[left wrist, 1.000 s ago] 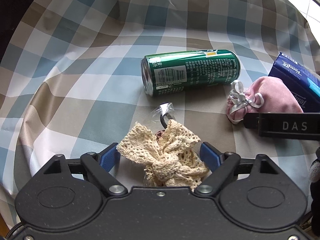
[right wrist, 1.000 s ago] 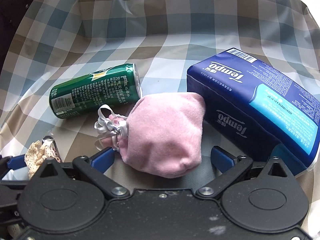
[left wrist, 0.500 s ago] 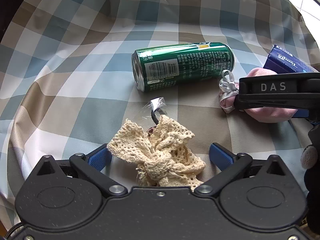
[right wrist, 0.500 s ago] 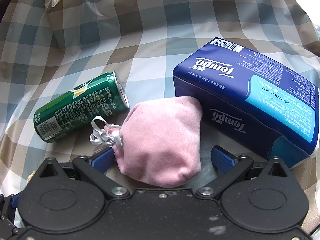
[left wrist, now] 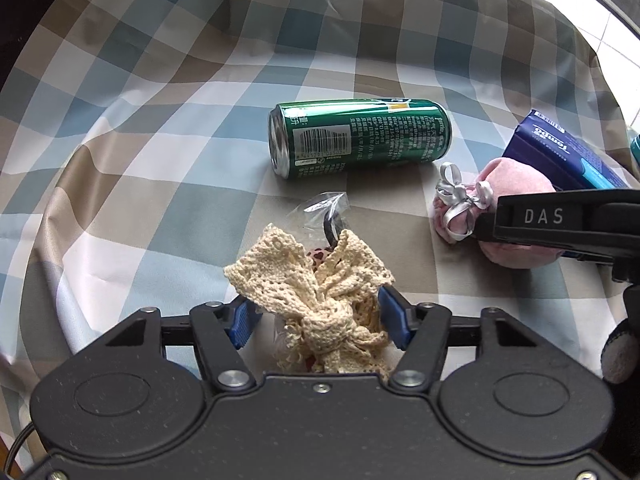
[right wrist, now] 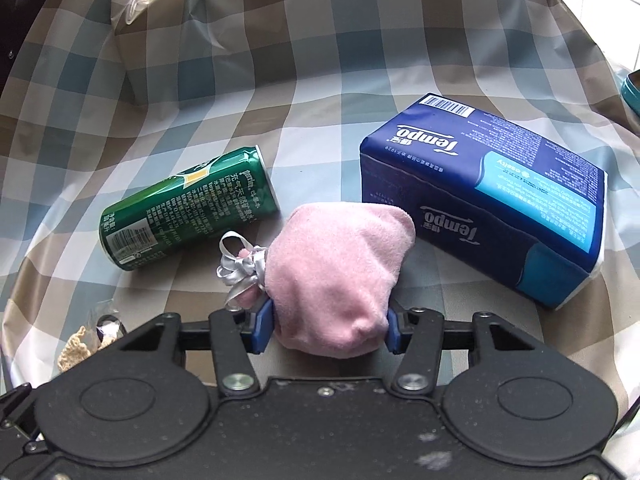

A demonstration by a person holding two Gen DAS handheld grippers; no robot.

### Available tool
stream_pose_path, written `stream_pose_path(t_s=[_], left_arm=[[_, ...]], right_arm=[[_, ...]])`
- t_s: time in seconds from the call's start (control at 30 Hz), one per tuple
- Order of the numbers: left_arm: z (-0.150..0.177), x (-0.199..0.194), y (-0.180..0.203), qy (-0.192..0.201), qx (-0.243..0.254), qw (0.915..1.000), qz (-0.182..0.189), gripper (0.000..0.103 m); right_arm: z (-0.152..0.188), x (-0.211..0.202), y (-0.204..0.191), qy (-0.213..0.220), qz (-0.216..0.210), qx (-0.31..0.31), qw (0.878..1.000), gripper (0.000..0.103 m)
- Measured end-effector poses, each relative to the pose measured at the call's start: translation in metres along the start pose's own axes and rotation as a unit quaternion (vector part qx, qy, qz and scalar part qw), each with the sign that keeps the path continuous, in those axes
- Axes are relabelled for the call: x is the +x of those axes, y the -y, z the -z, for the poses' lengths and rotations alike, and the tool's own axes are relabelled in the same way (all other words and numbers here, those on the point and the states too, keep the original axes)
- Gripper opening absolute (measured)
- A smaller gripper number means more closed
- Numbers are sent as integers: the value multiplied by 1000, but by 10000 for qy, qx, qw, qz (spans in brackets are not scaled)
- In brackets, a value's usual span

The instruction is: Organize soft objects

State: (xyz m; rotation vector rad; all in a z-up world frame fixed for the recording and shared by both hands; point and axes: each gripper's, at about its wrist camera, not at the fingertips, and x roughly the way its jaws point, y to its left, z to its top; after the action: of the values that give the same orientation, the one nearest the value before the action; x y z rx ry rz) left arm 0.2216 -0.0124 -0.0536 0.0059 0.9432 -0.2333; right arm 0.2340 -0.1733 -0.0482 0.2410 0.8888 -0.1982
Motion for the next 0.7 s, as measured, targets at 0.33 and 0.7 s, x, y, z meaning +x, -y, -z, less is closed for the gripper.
stream_pose_path(t_s=[0.33, 0.7], left_arm=[[16, -51, 19, 181, 69, 9995, 232, 56], [47, -111, 31, 188, 161, 9986, 475, 56]], right_arm=[[28, -73, 27, 371, -249, 191, 9988, 51], [74, -173, 46, 882, -760, 102, 9931, 51]])
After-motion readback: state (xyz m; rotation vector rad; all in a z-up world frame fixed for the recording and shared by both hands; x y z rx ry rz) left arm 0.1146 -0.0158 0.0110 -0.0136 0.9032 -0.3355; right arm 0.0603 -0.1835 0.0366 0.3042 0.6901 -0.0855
